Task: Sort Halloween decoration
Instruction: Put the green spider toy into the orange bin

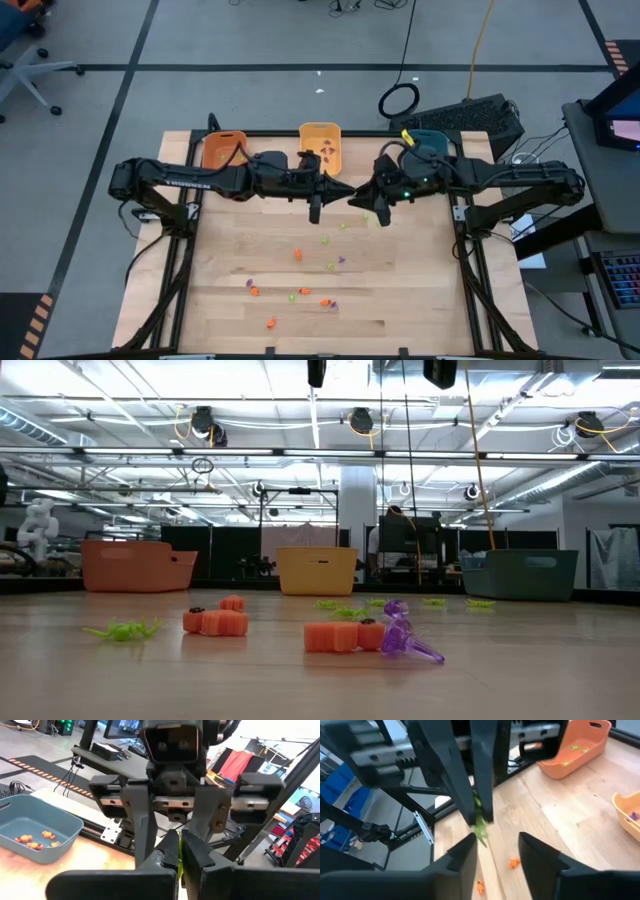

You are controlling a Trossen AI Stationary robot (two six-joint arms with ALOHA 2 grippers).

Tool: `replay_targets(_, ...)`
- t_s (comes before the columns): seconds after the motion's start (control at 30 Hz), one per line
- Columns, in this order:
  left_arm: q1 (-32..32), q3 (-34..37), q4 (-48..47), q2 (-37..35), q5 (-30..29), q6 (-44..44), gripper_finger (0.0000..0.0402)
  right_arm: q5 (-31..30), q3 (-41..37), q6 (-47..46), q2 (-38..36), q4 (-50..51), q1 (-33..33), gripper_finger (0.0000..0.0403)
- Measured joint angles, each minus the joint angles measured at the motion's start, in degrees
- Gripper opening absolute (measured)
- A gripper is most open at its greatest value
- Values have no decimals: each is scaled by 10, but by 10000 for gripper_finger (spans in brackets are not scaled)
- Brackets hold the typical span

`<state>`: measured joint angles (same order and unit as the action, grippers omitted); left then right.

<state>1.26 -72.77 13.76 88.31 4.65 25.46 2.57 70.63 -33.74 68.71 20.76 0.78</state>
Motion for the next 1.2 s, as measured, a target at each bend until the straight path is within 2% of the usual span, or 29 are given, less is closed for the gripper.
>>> replay_targets(0.23,27,0,-32,-24,22,2,4,0,0,-1,0,40,0,186)
replay_targets(0.5,80,0,-244,-103,31,-5,4,3,0,-5,0,54,0,191)
replay_targets(0.7,136,0,-447,-174,-4,-15,4,1,0,-5,0,53,0,190)
replay_targets(0.97,227,0,-691,-224,-91,-70,4,-60,0,-31,0,47,-1,190)
replay_targets(1.07,267,9,-742,-227,-119,-85,4,-81,0,-42,0,41,-1,190)
replay_targets(1.2,327,41,-766,-224,-124,-98,4,-98,0,-63,0,38,0,190)
